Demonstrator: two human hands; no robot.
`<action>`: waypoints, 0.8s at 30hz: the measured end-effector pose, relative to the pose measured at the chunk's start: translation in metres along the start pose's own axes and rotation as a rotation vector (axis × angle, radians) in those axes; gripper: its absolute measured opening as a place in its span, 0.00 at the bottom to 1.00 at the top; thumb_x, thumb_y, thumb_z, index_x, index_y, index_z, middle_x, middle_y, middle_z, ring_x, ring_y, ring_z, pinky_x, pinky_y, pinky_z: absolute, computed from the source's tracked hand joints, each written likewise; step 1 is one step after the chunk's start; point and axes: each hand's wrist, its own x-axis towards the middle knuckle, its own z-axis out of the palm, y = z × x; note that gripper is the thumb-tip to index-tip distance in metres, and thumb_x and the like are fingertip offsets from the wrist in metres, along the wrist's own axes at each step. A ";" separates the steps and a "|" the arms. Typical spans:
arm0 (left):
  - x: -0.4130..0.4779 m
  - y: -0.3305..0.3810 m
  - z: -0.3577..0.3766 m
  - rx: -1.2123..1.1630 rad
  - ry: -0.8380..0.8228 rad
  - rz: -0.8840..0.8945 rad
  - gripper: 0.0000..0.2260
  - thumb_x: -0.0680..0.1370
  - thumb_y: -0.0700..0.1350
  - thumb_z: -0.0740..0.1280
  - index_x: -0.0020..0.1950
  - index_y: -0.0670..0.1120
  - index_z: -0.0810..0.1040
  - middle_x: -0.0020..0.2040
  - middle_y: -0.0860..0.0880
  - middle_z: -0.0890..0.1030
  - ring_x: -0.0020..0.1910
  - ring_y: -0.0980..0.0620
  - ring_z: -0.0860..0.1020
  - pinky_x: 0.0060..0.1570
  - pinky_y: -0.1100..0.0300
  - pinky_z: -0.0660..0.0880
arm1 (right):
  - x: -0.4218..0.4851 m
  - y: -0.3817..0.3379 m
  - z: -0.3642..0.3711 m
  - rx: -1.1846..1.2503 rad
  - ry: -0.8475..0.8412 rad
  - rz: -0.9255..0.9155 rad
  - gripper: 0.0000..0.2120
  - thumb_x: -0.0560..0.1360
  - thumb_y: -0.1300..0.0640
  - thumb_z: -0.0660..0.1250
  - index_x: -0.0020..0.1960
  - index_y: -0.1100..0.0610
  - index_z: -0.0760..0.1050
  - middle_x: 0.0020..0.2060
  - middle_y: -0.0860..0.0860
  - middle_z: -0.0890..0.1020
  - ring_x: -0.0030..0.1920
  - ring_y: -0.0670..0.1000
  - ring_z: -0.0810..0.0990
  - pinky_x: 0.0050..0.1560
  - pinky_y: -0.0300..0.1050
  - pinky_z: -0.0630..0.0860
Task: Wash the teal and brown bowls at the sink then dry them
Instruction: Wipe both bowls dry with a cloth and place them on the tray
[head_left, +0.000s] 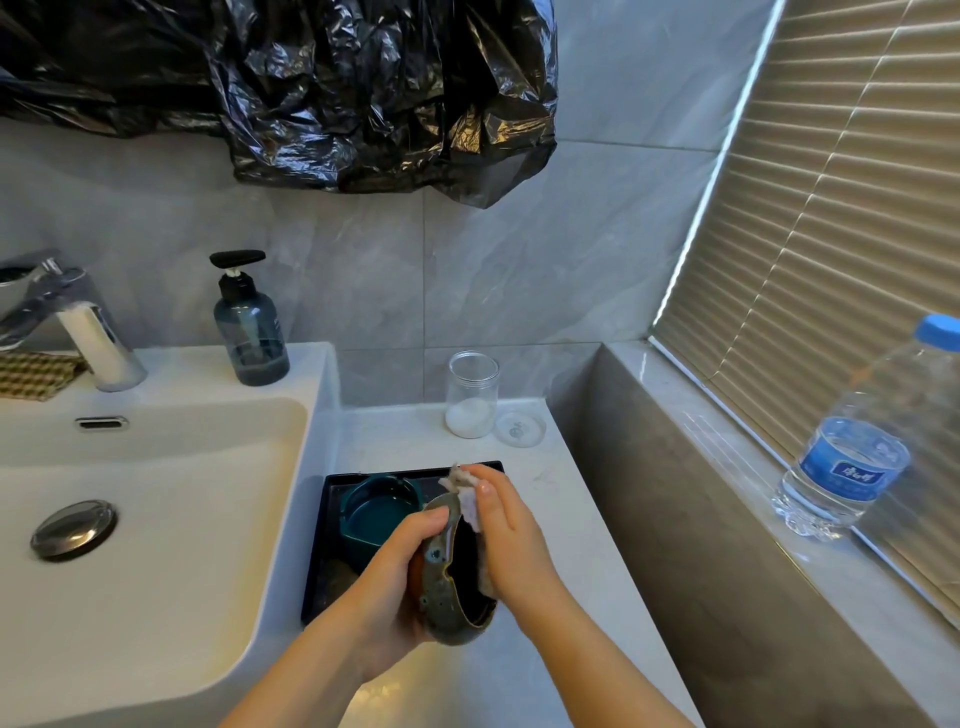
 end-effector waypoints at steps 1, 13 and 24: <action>0.000 0.001 0.000 0.005 0.002 0.015 0.16 0.66 0.55 0.65 0.45 0.48 0.85 0.44 0.41 0.86 0.49 0.40 0.80 0.55 0.43 0.74 | -0.001 -0.001 -0.002 0.013 -0.003 0.001 0.12 0.81 0.54 0.53 0.55 0.38 0.70 0.59 0.42 0.76 0.64 0.44 0.72 0.64 0.37 0.69; 0.003 0.005 -0.005 0.085 -0.052 -0.061 0.25 0.65 0.58 0.66 0.58 0.47 0.79 0.53 0.39 0.84 0.55 0.38 0.80 0.50 0.43 0.77 | -0.001 0.001 -0.011 -0.409 -0.046 -0.278 0.24 0.75 0.66 0.61 0.64 0.44 0.72 0.55 0.28 0.69 0.61 0.36 0.68 0.64 0.31 0.64; 0.009 0.020 -0.007 0.714 0.086 0.164 0.15 0.73 0.53 0.69 0.58 0.55 0.74 0.51 0.47 0.81 0.50 0.49 0.81 0.51 0.55 0.78 | 0.001 0.008 -0.021 -0.848 -0.033 -0.218 0.06 0.77 0.56 0.58 0.54 0.51 0.70 0.47 0.48 0.77 0.48 0.49 0.71 0.41 0.42 0.69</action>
